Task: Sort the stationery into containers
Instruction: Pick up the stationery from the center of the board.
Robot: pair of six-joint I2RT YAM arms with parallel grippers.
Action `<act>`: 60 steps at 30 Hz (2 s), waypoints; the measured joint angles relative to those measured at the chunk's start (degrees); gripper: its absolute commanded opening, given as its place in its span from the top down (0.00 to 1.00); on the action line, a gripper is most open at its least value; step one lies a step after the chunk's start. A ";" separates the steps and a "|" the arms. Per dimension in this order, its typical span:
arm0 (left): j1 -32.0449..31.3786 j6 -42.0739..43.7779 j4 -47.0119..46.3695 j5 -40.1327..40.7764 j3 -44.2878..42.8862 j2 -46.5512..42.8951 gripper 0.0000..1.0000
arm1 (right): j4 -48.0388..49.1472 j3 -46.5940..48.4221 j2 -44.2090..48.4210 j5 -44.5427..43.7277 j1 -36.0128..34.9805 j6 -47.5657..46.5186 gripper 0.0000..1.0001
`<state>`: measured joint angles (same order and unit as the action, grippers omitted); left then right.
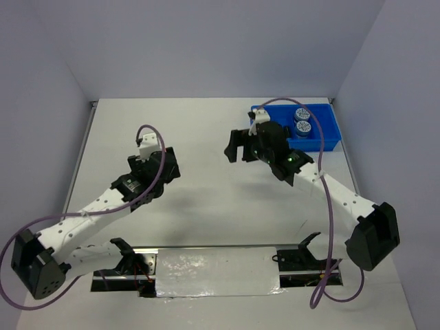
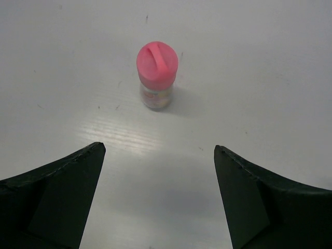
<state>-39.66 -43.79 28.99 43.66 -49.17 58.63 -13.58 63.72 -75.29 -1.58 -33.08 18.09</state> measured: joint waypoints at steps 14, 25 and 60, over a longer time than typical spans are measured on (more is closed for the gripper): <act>8.94 4.85 -21.35 4.66 1.77 23.91 0.17 | 2.49 -17.68 24.55 7.63 -2.03 5.27 0.00; 12.11 7.89 -31.15 4.44 1.70 28.57 0.19 | 2.16 -18.49 29.49 11.15 -2.05 5.92 0.00; 13.11 1.07 -42.69 -82.14 2.47 5.55 1.00 | 8.35 -22.12 28.72 29.11 -2.29 -0.46 0.00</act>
<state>-26.55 -42.72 -13.69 -38.48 -46.70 64.18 -5.23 41.60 -46.57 27.53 -35.38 17.63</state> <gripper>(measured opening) 0.579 0.997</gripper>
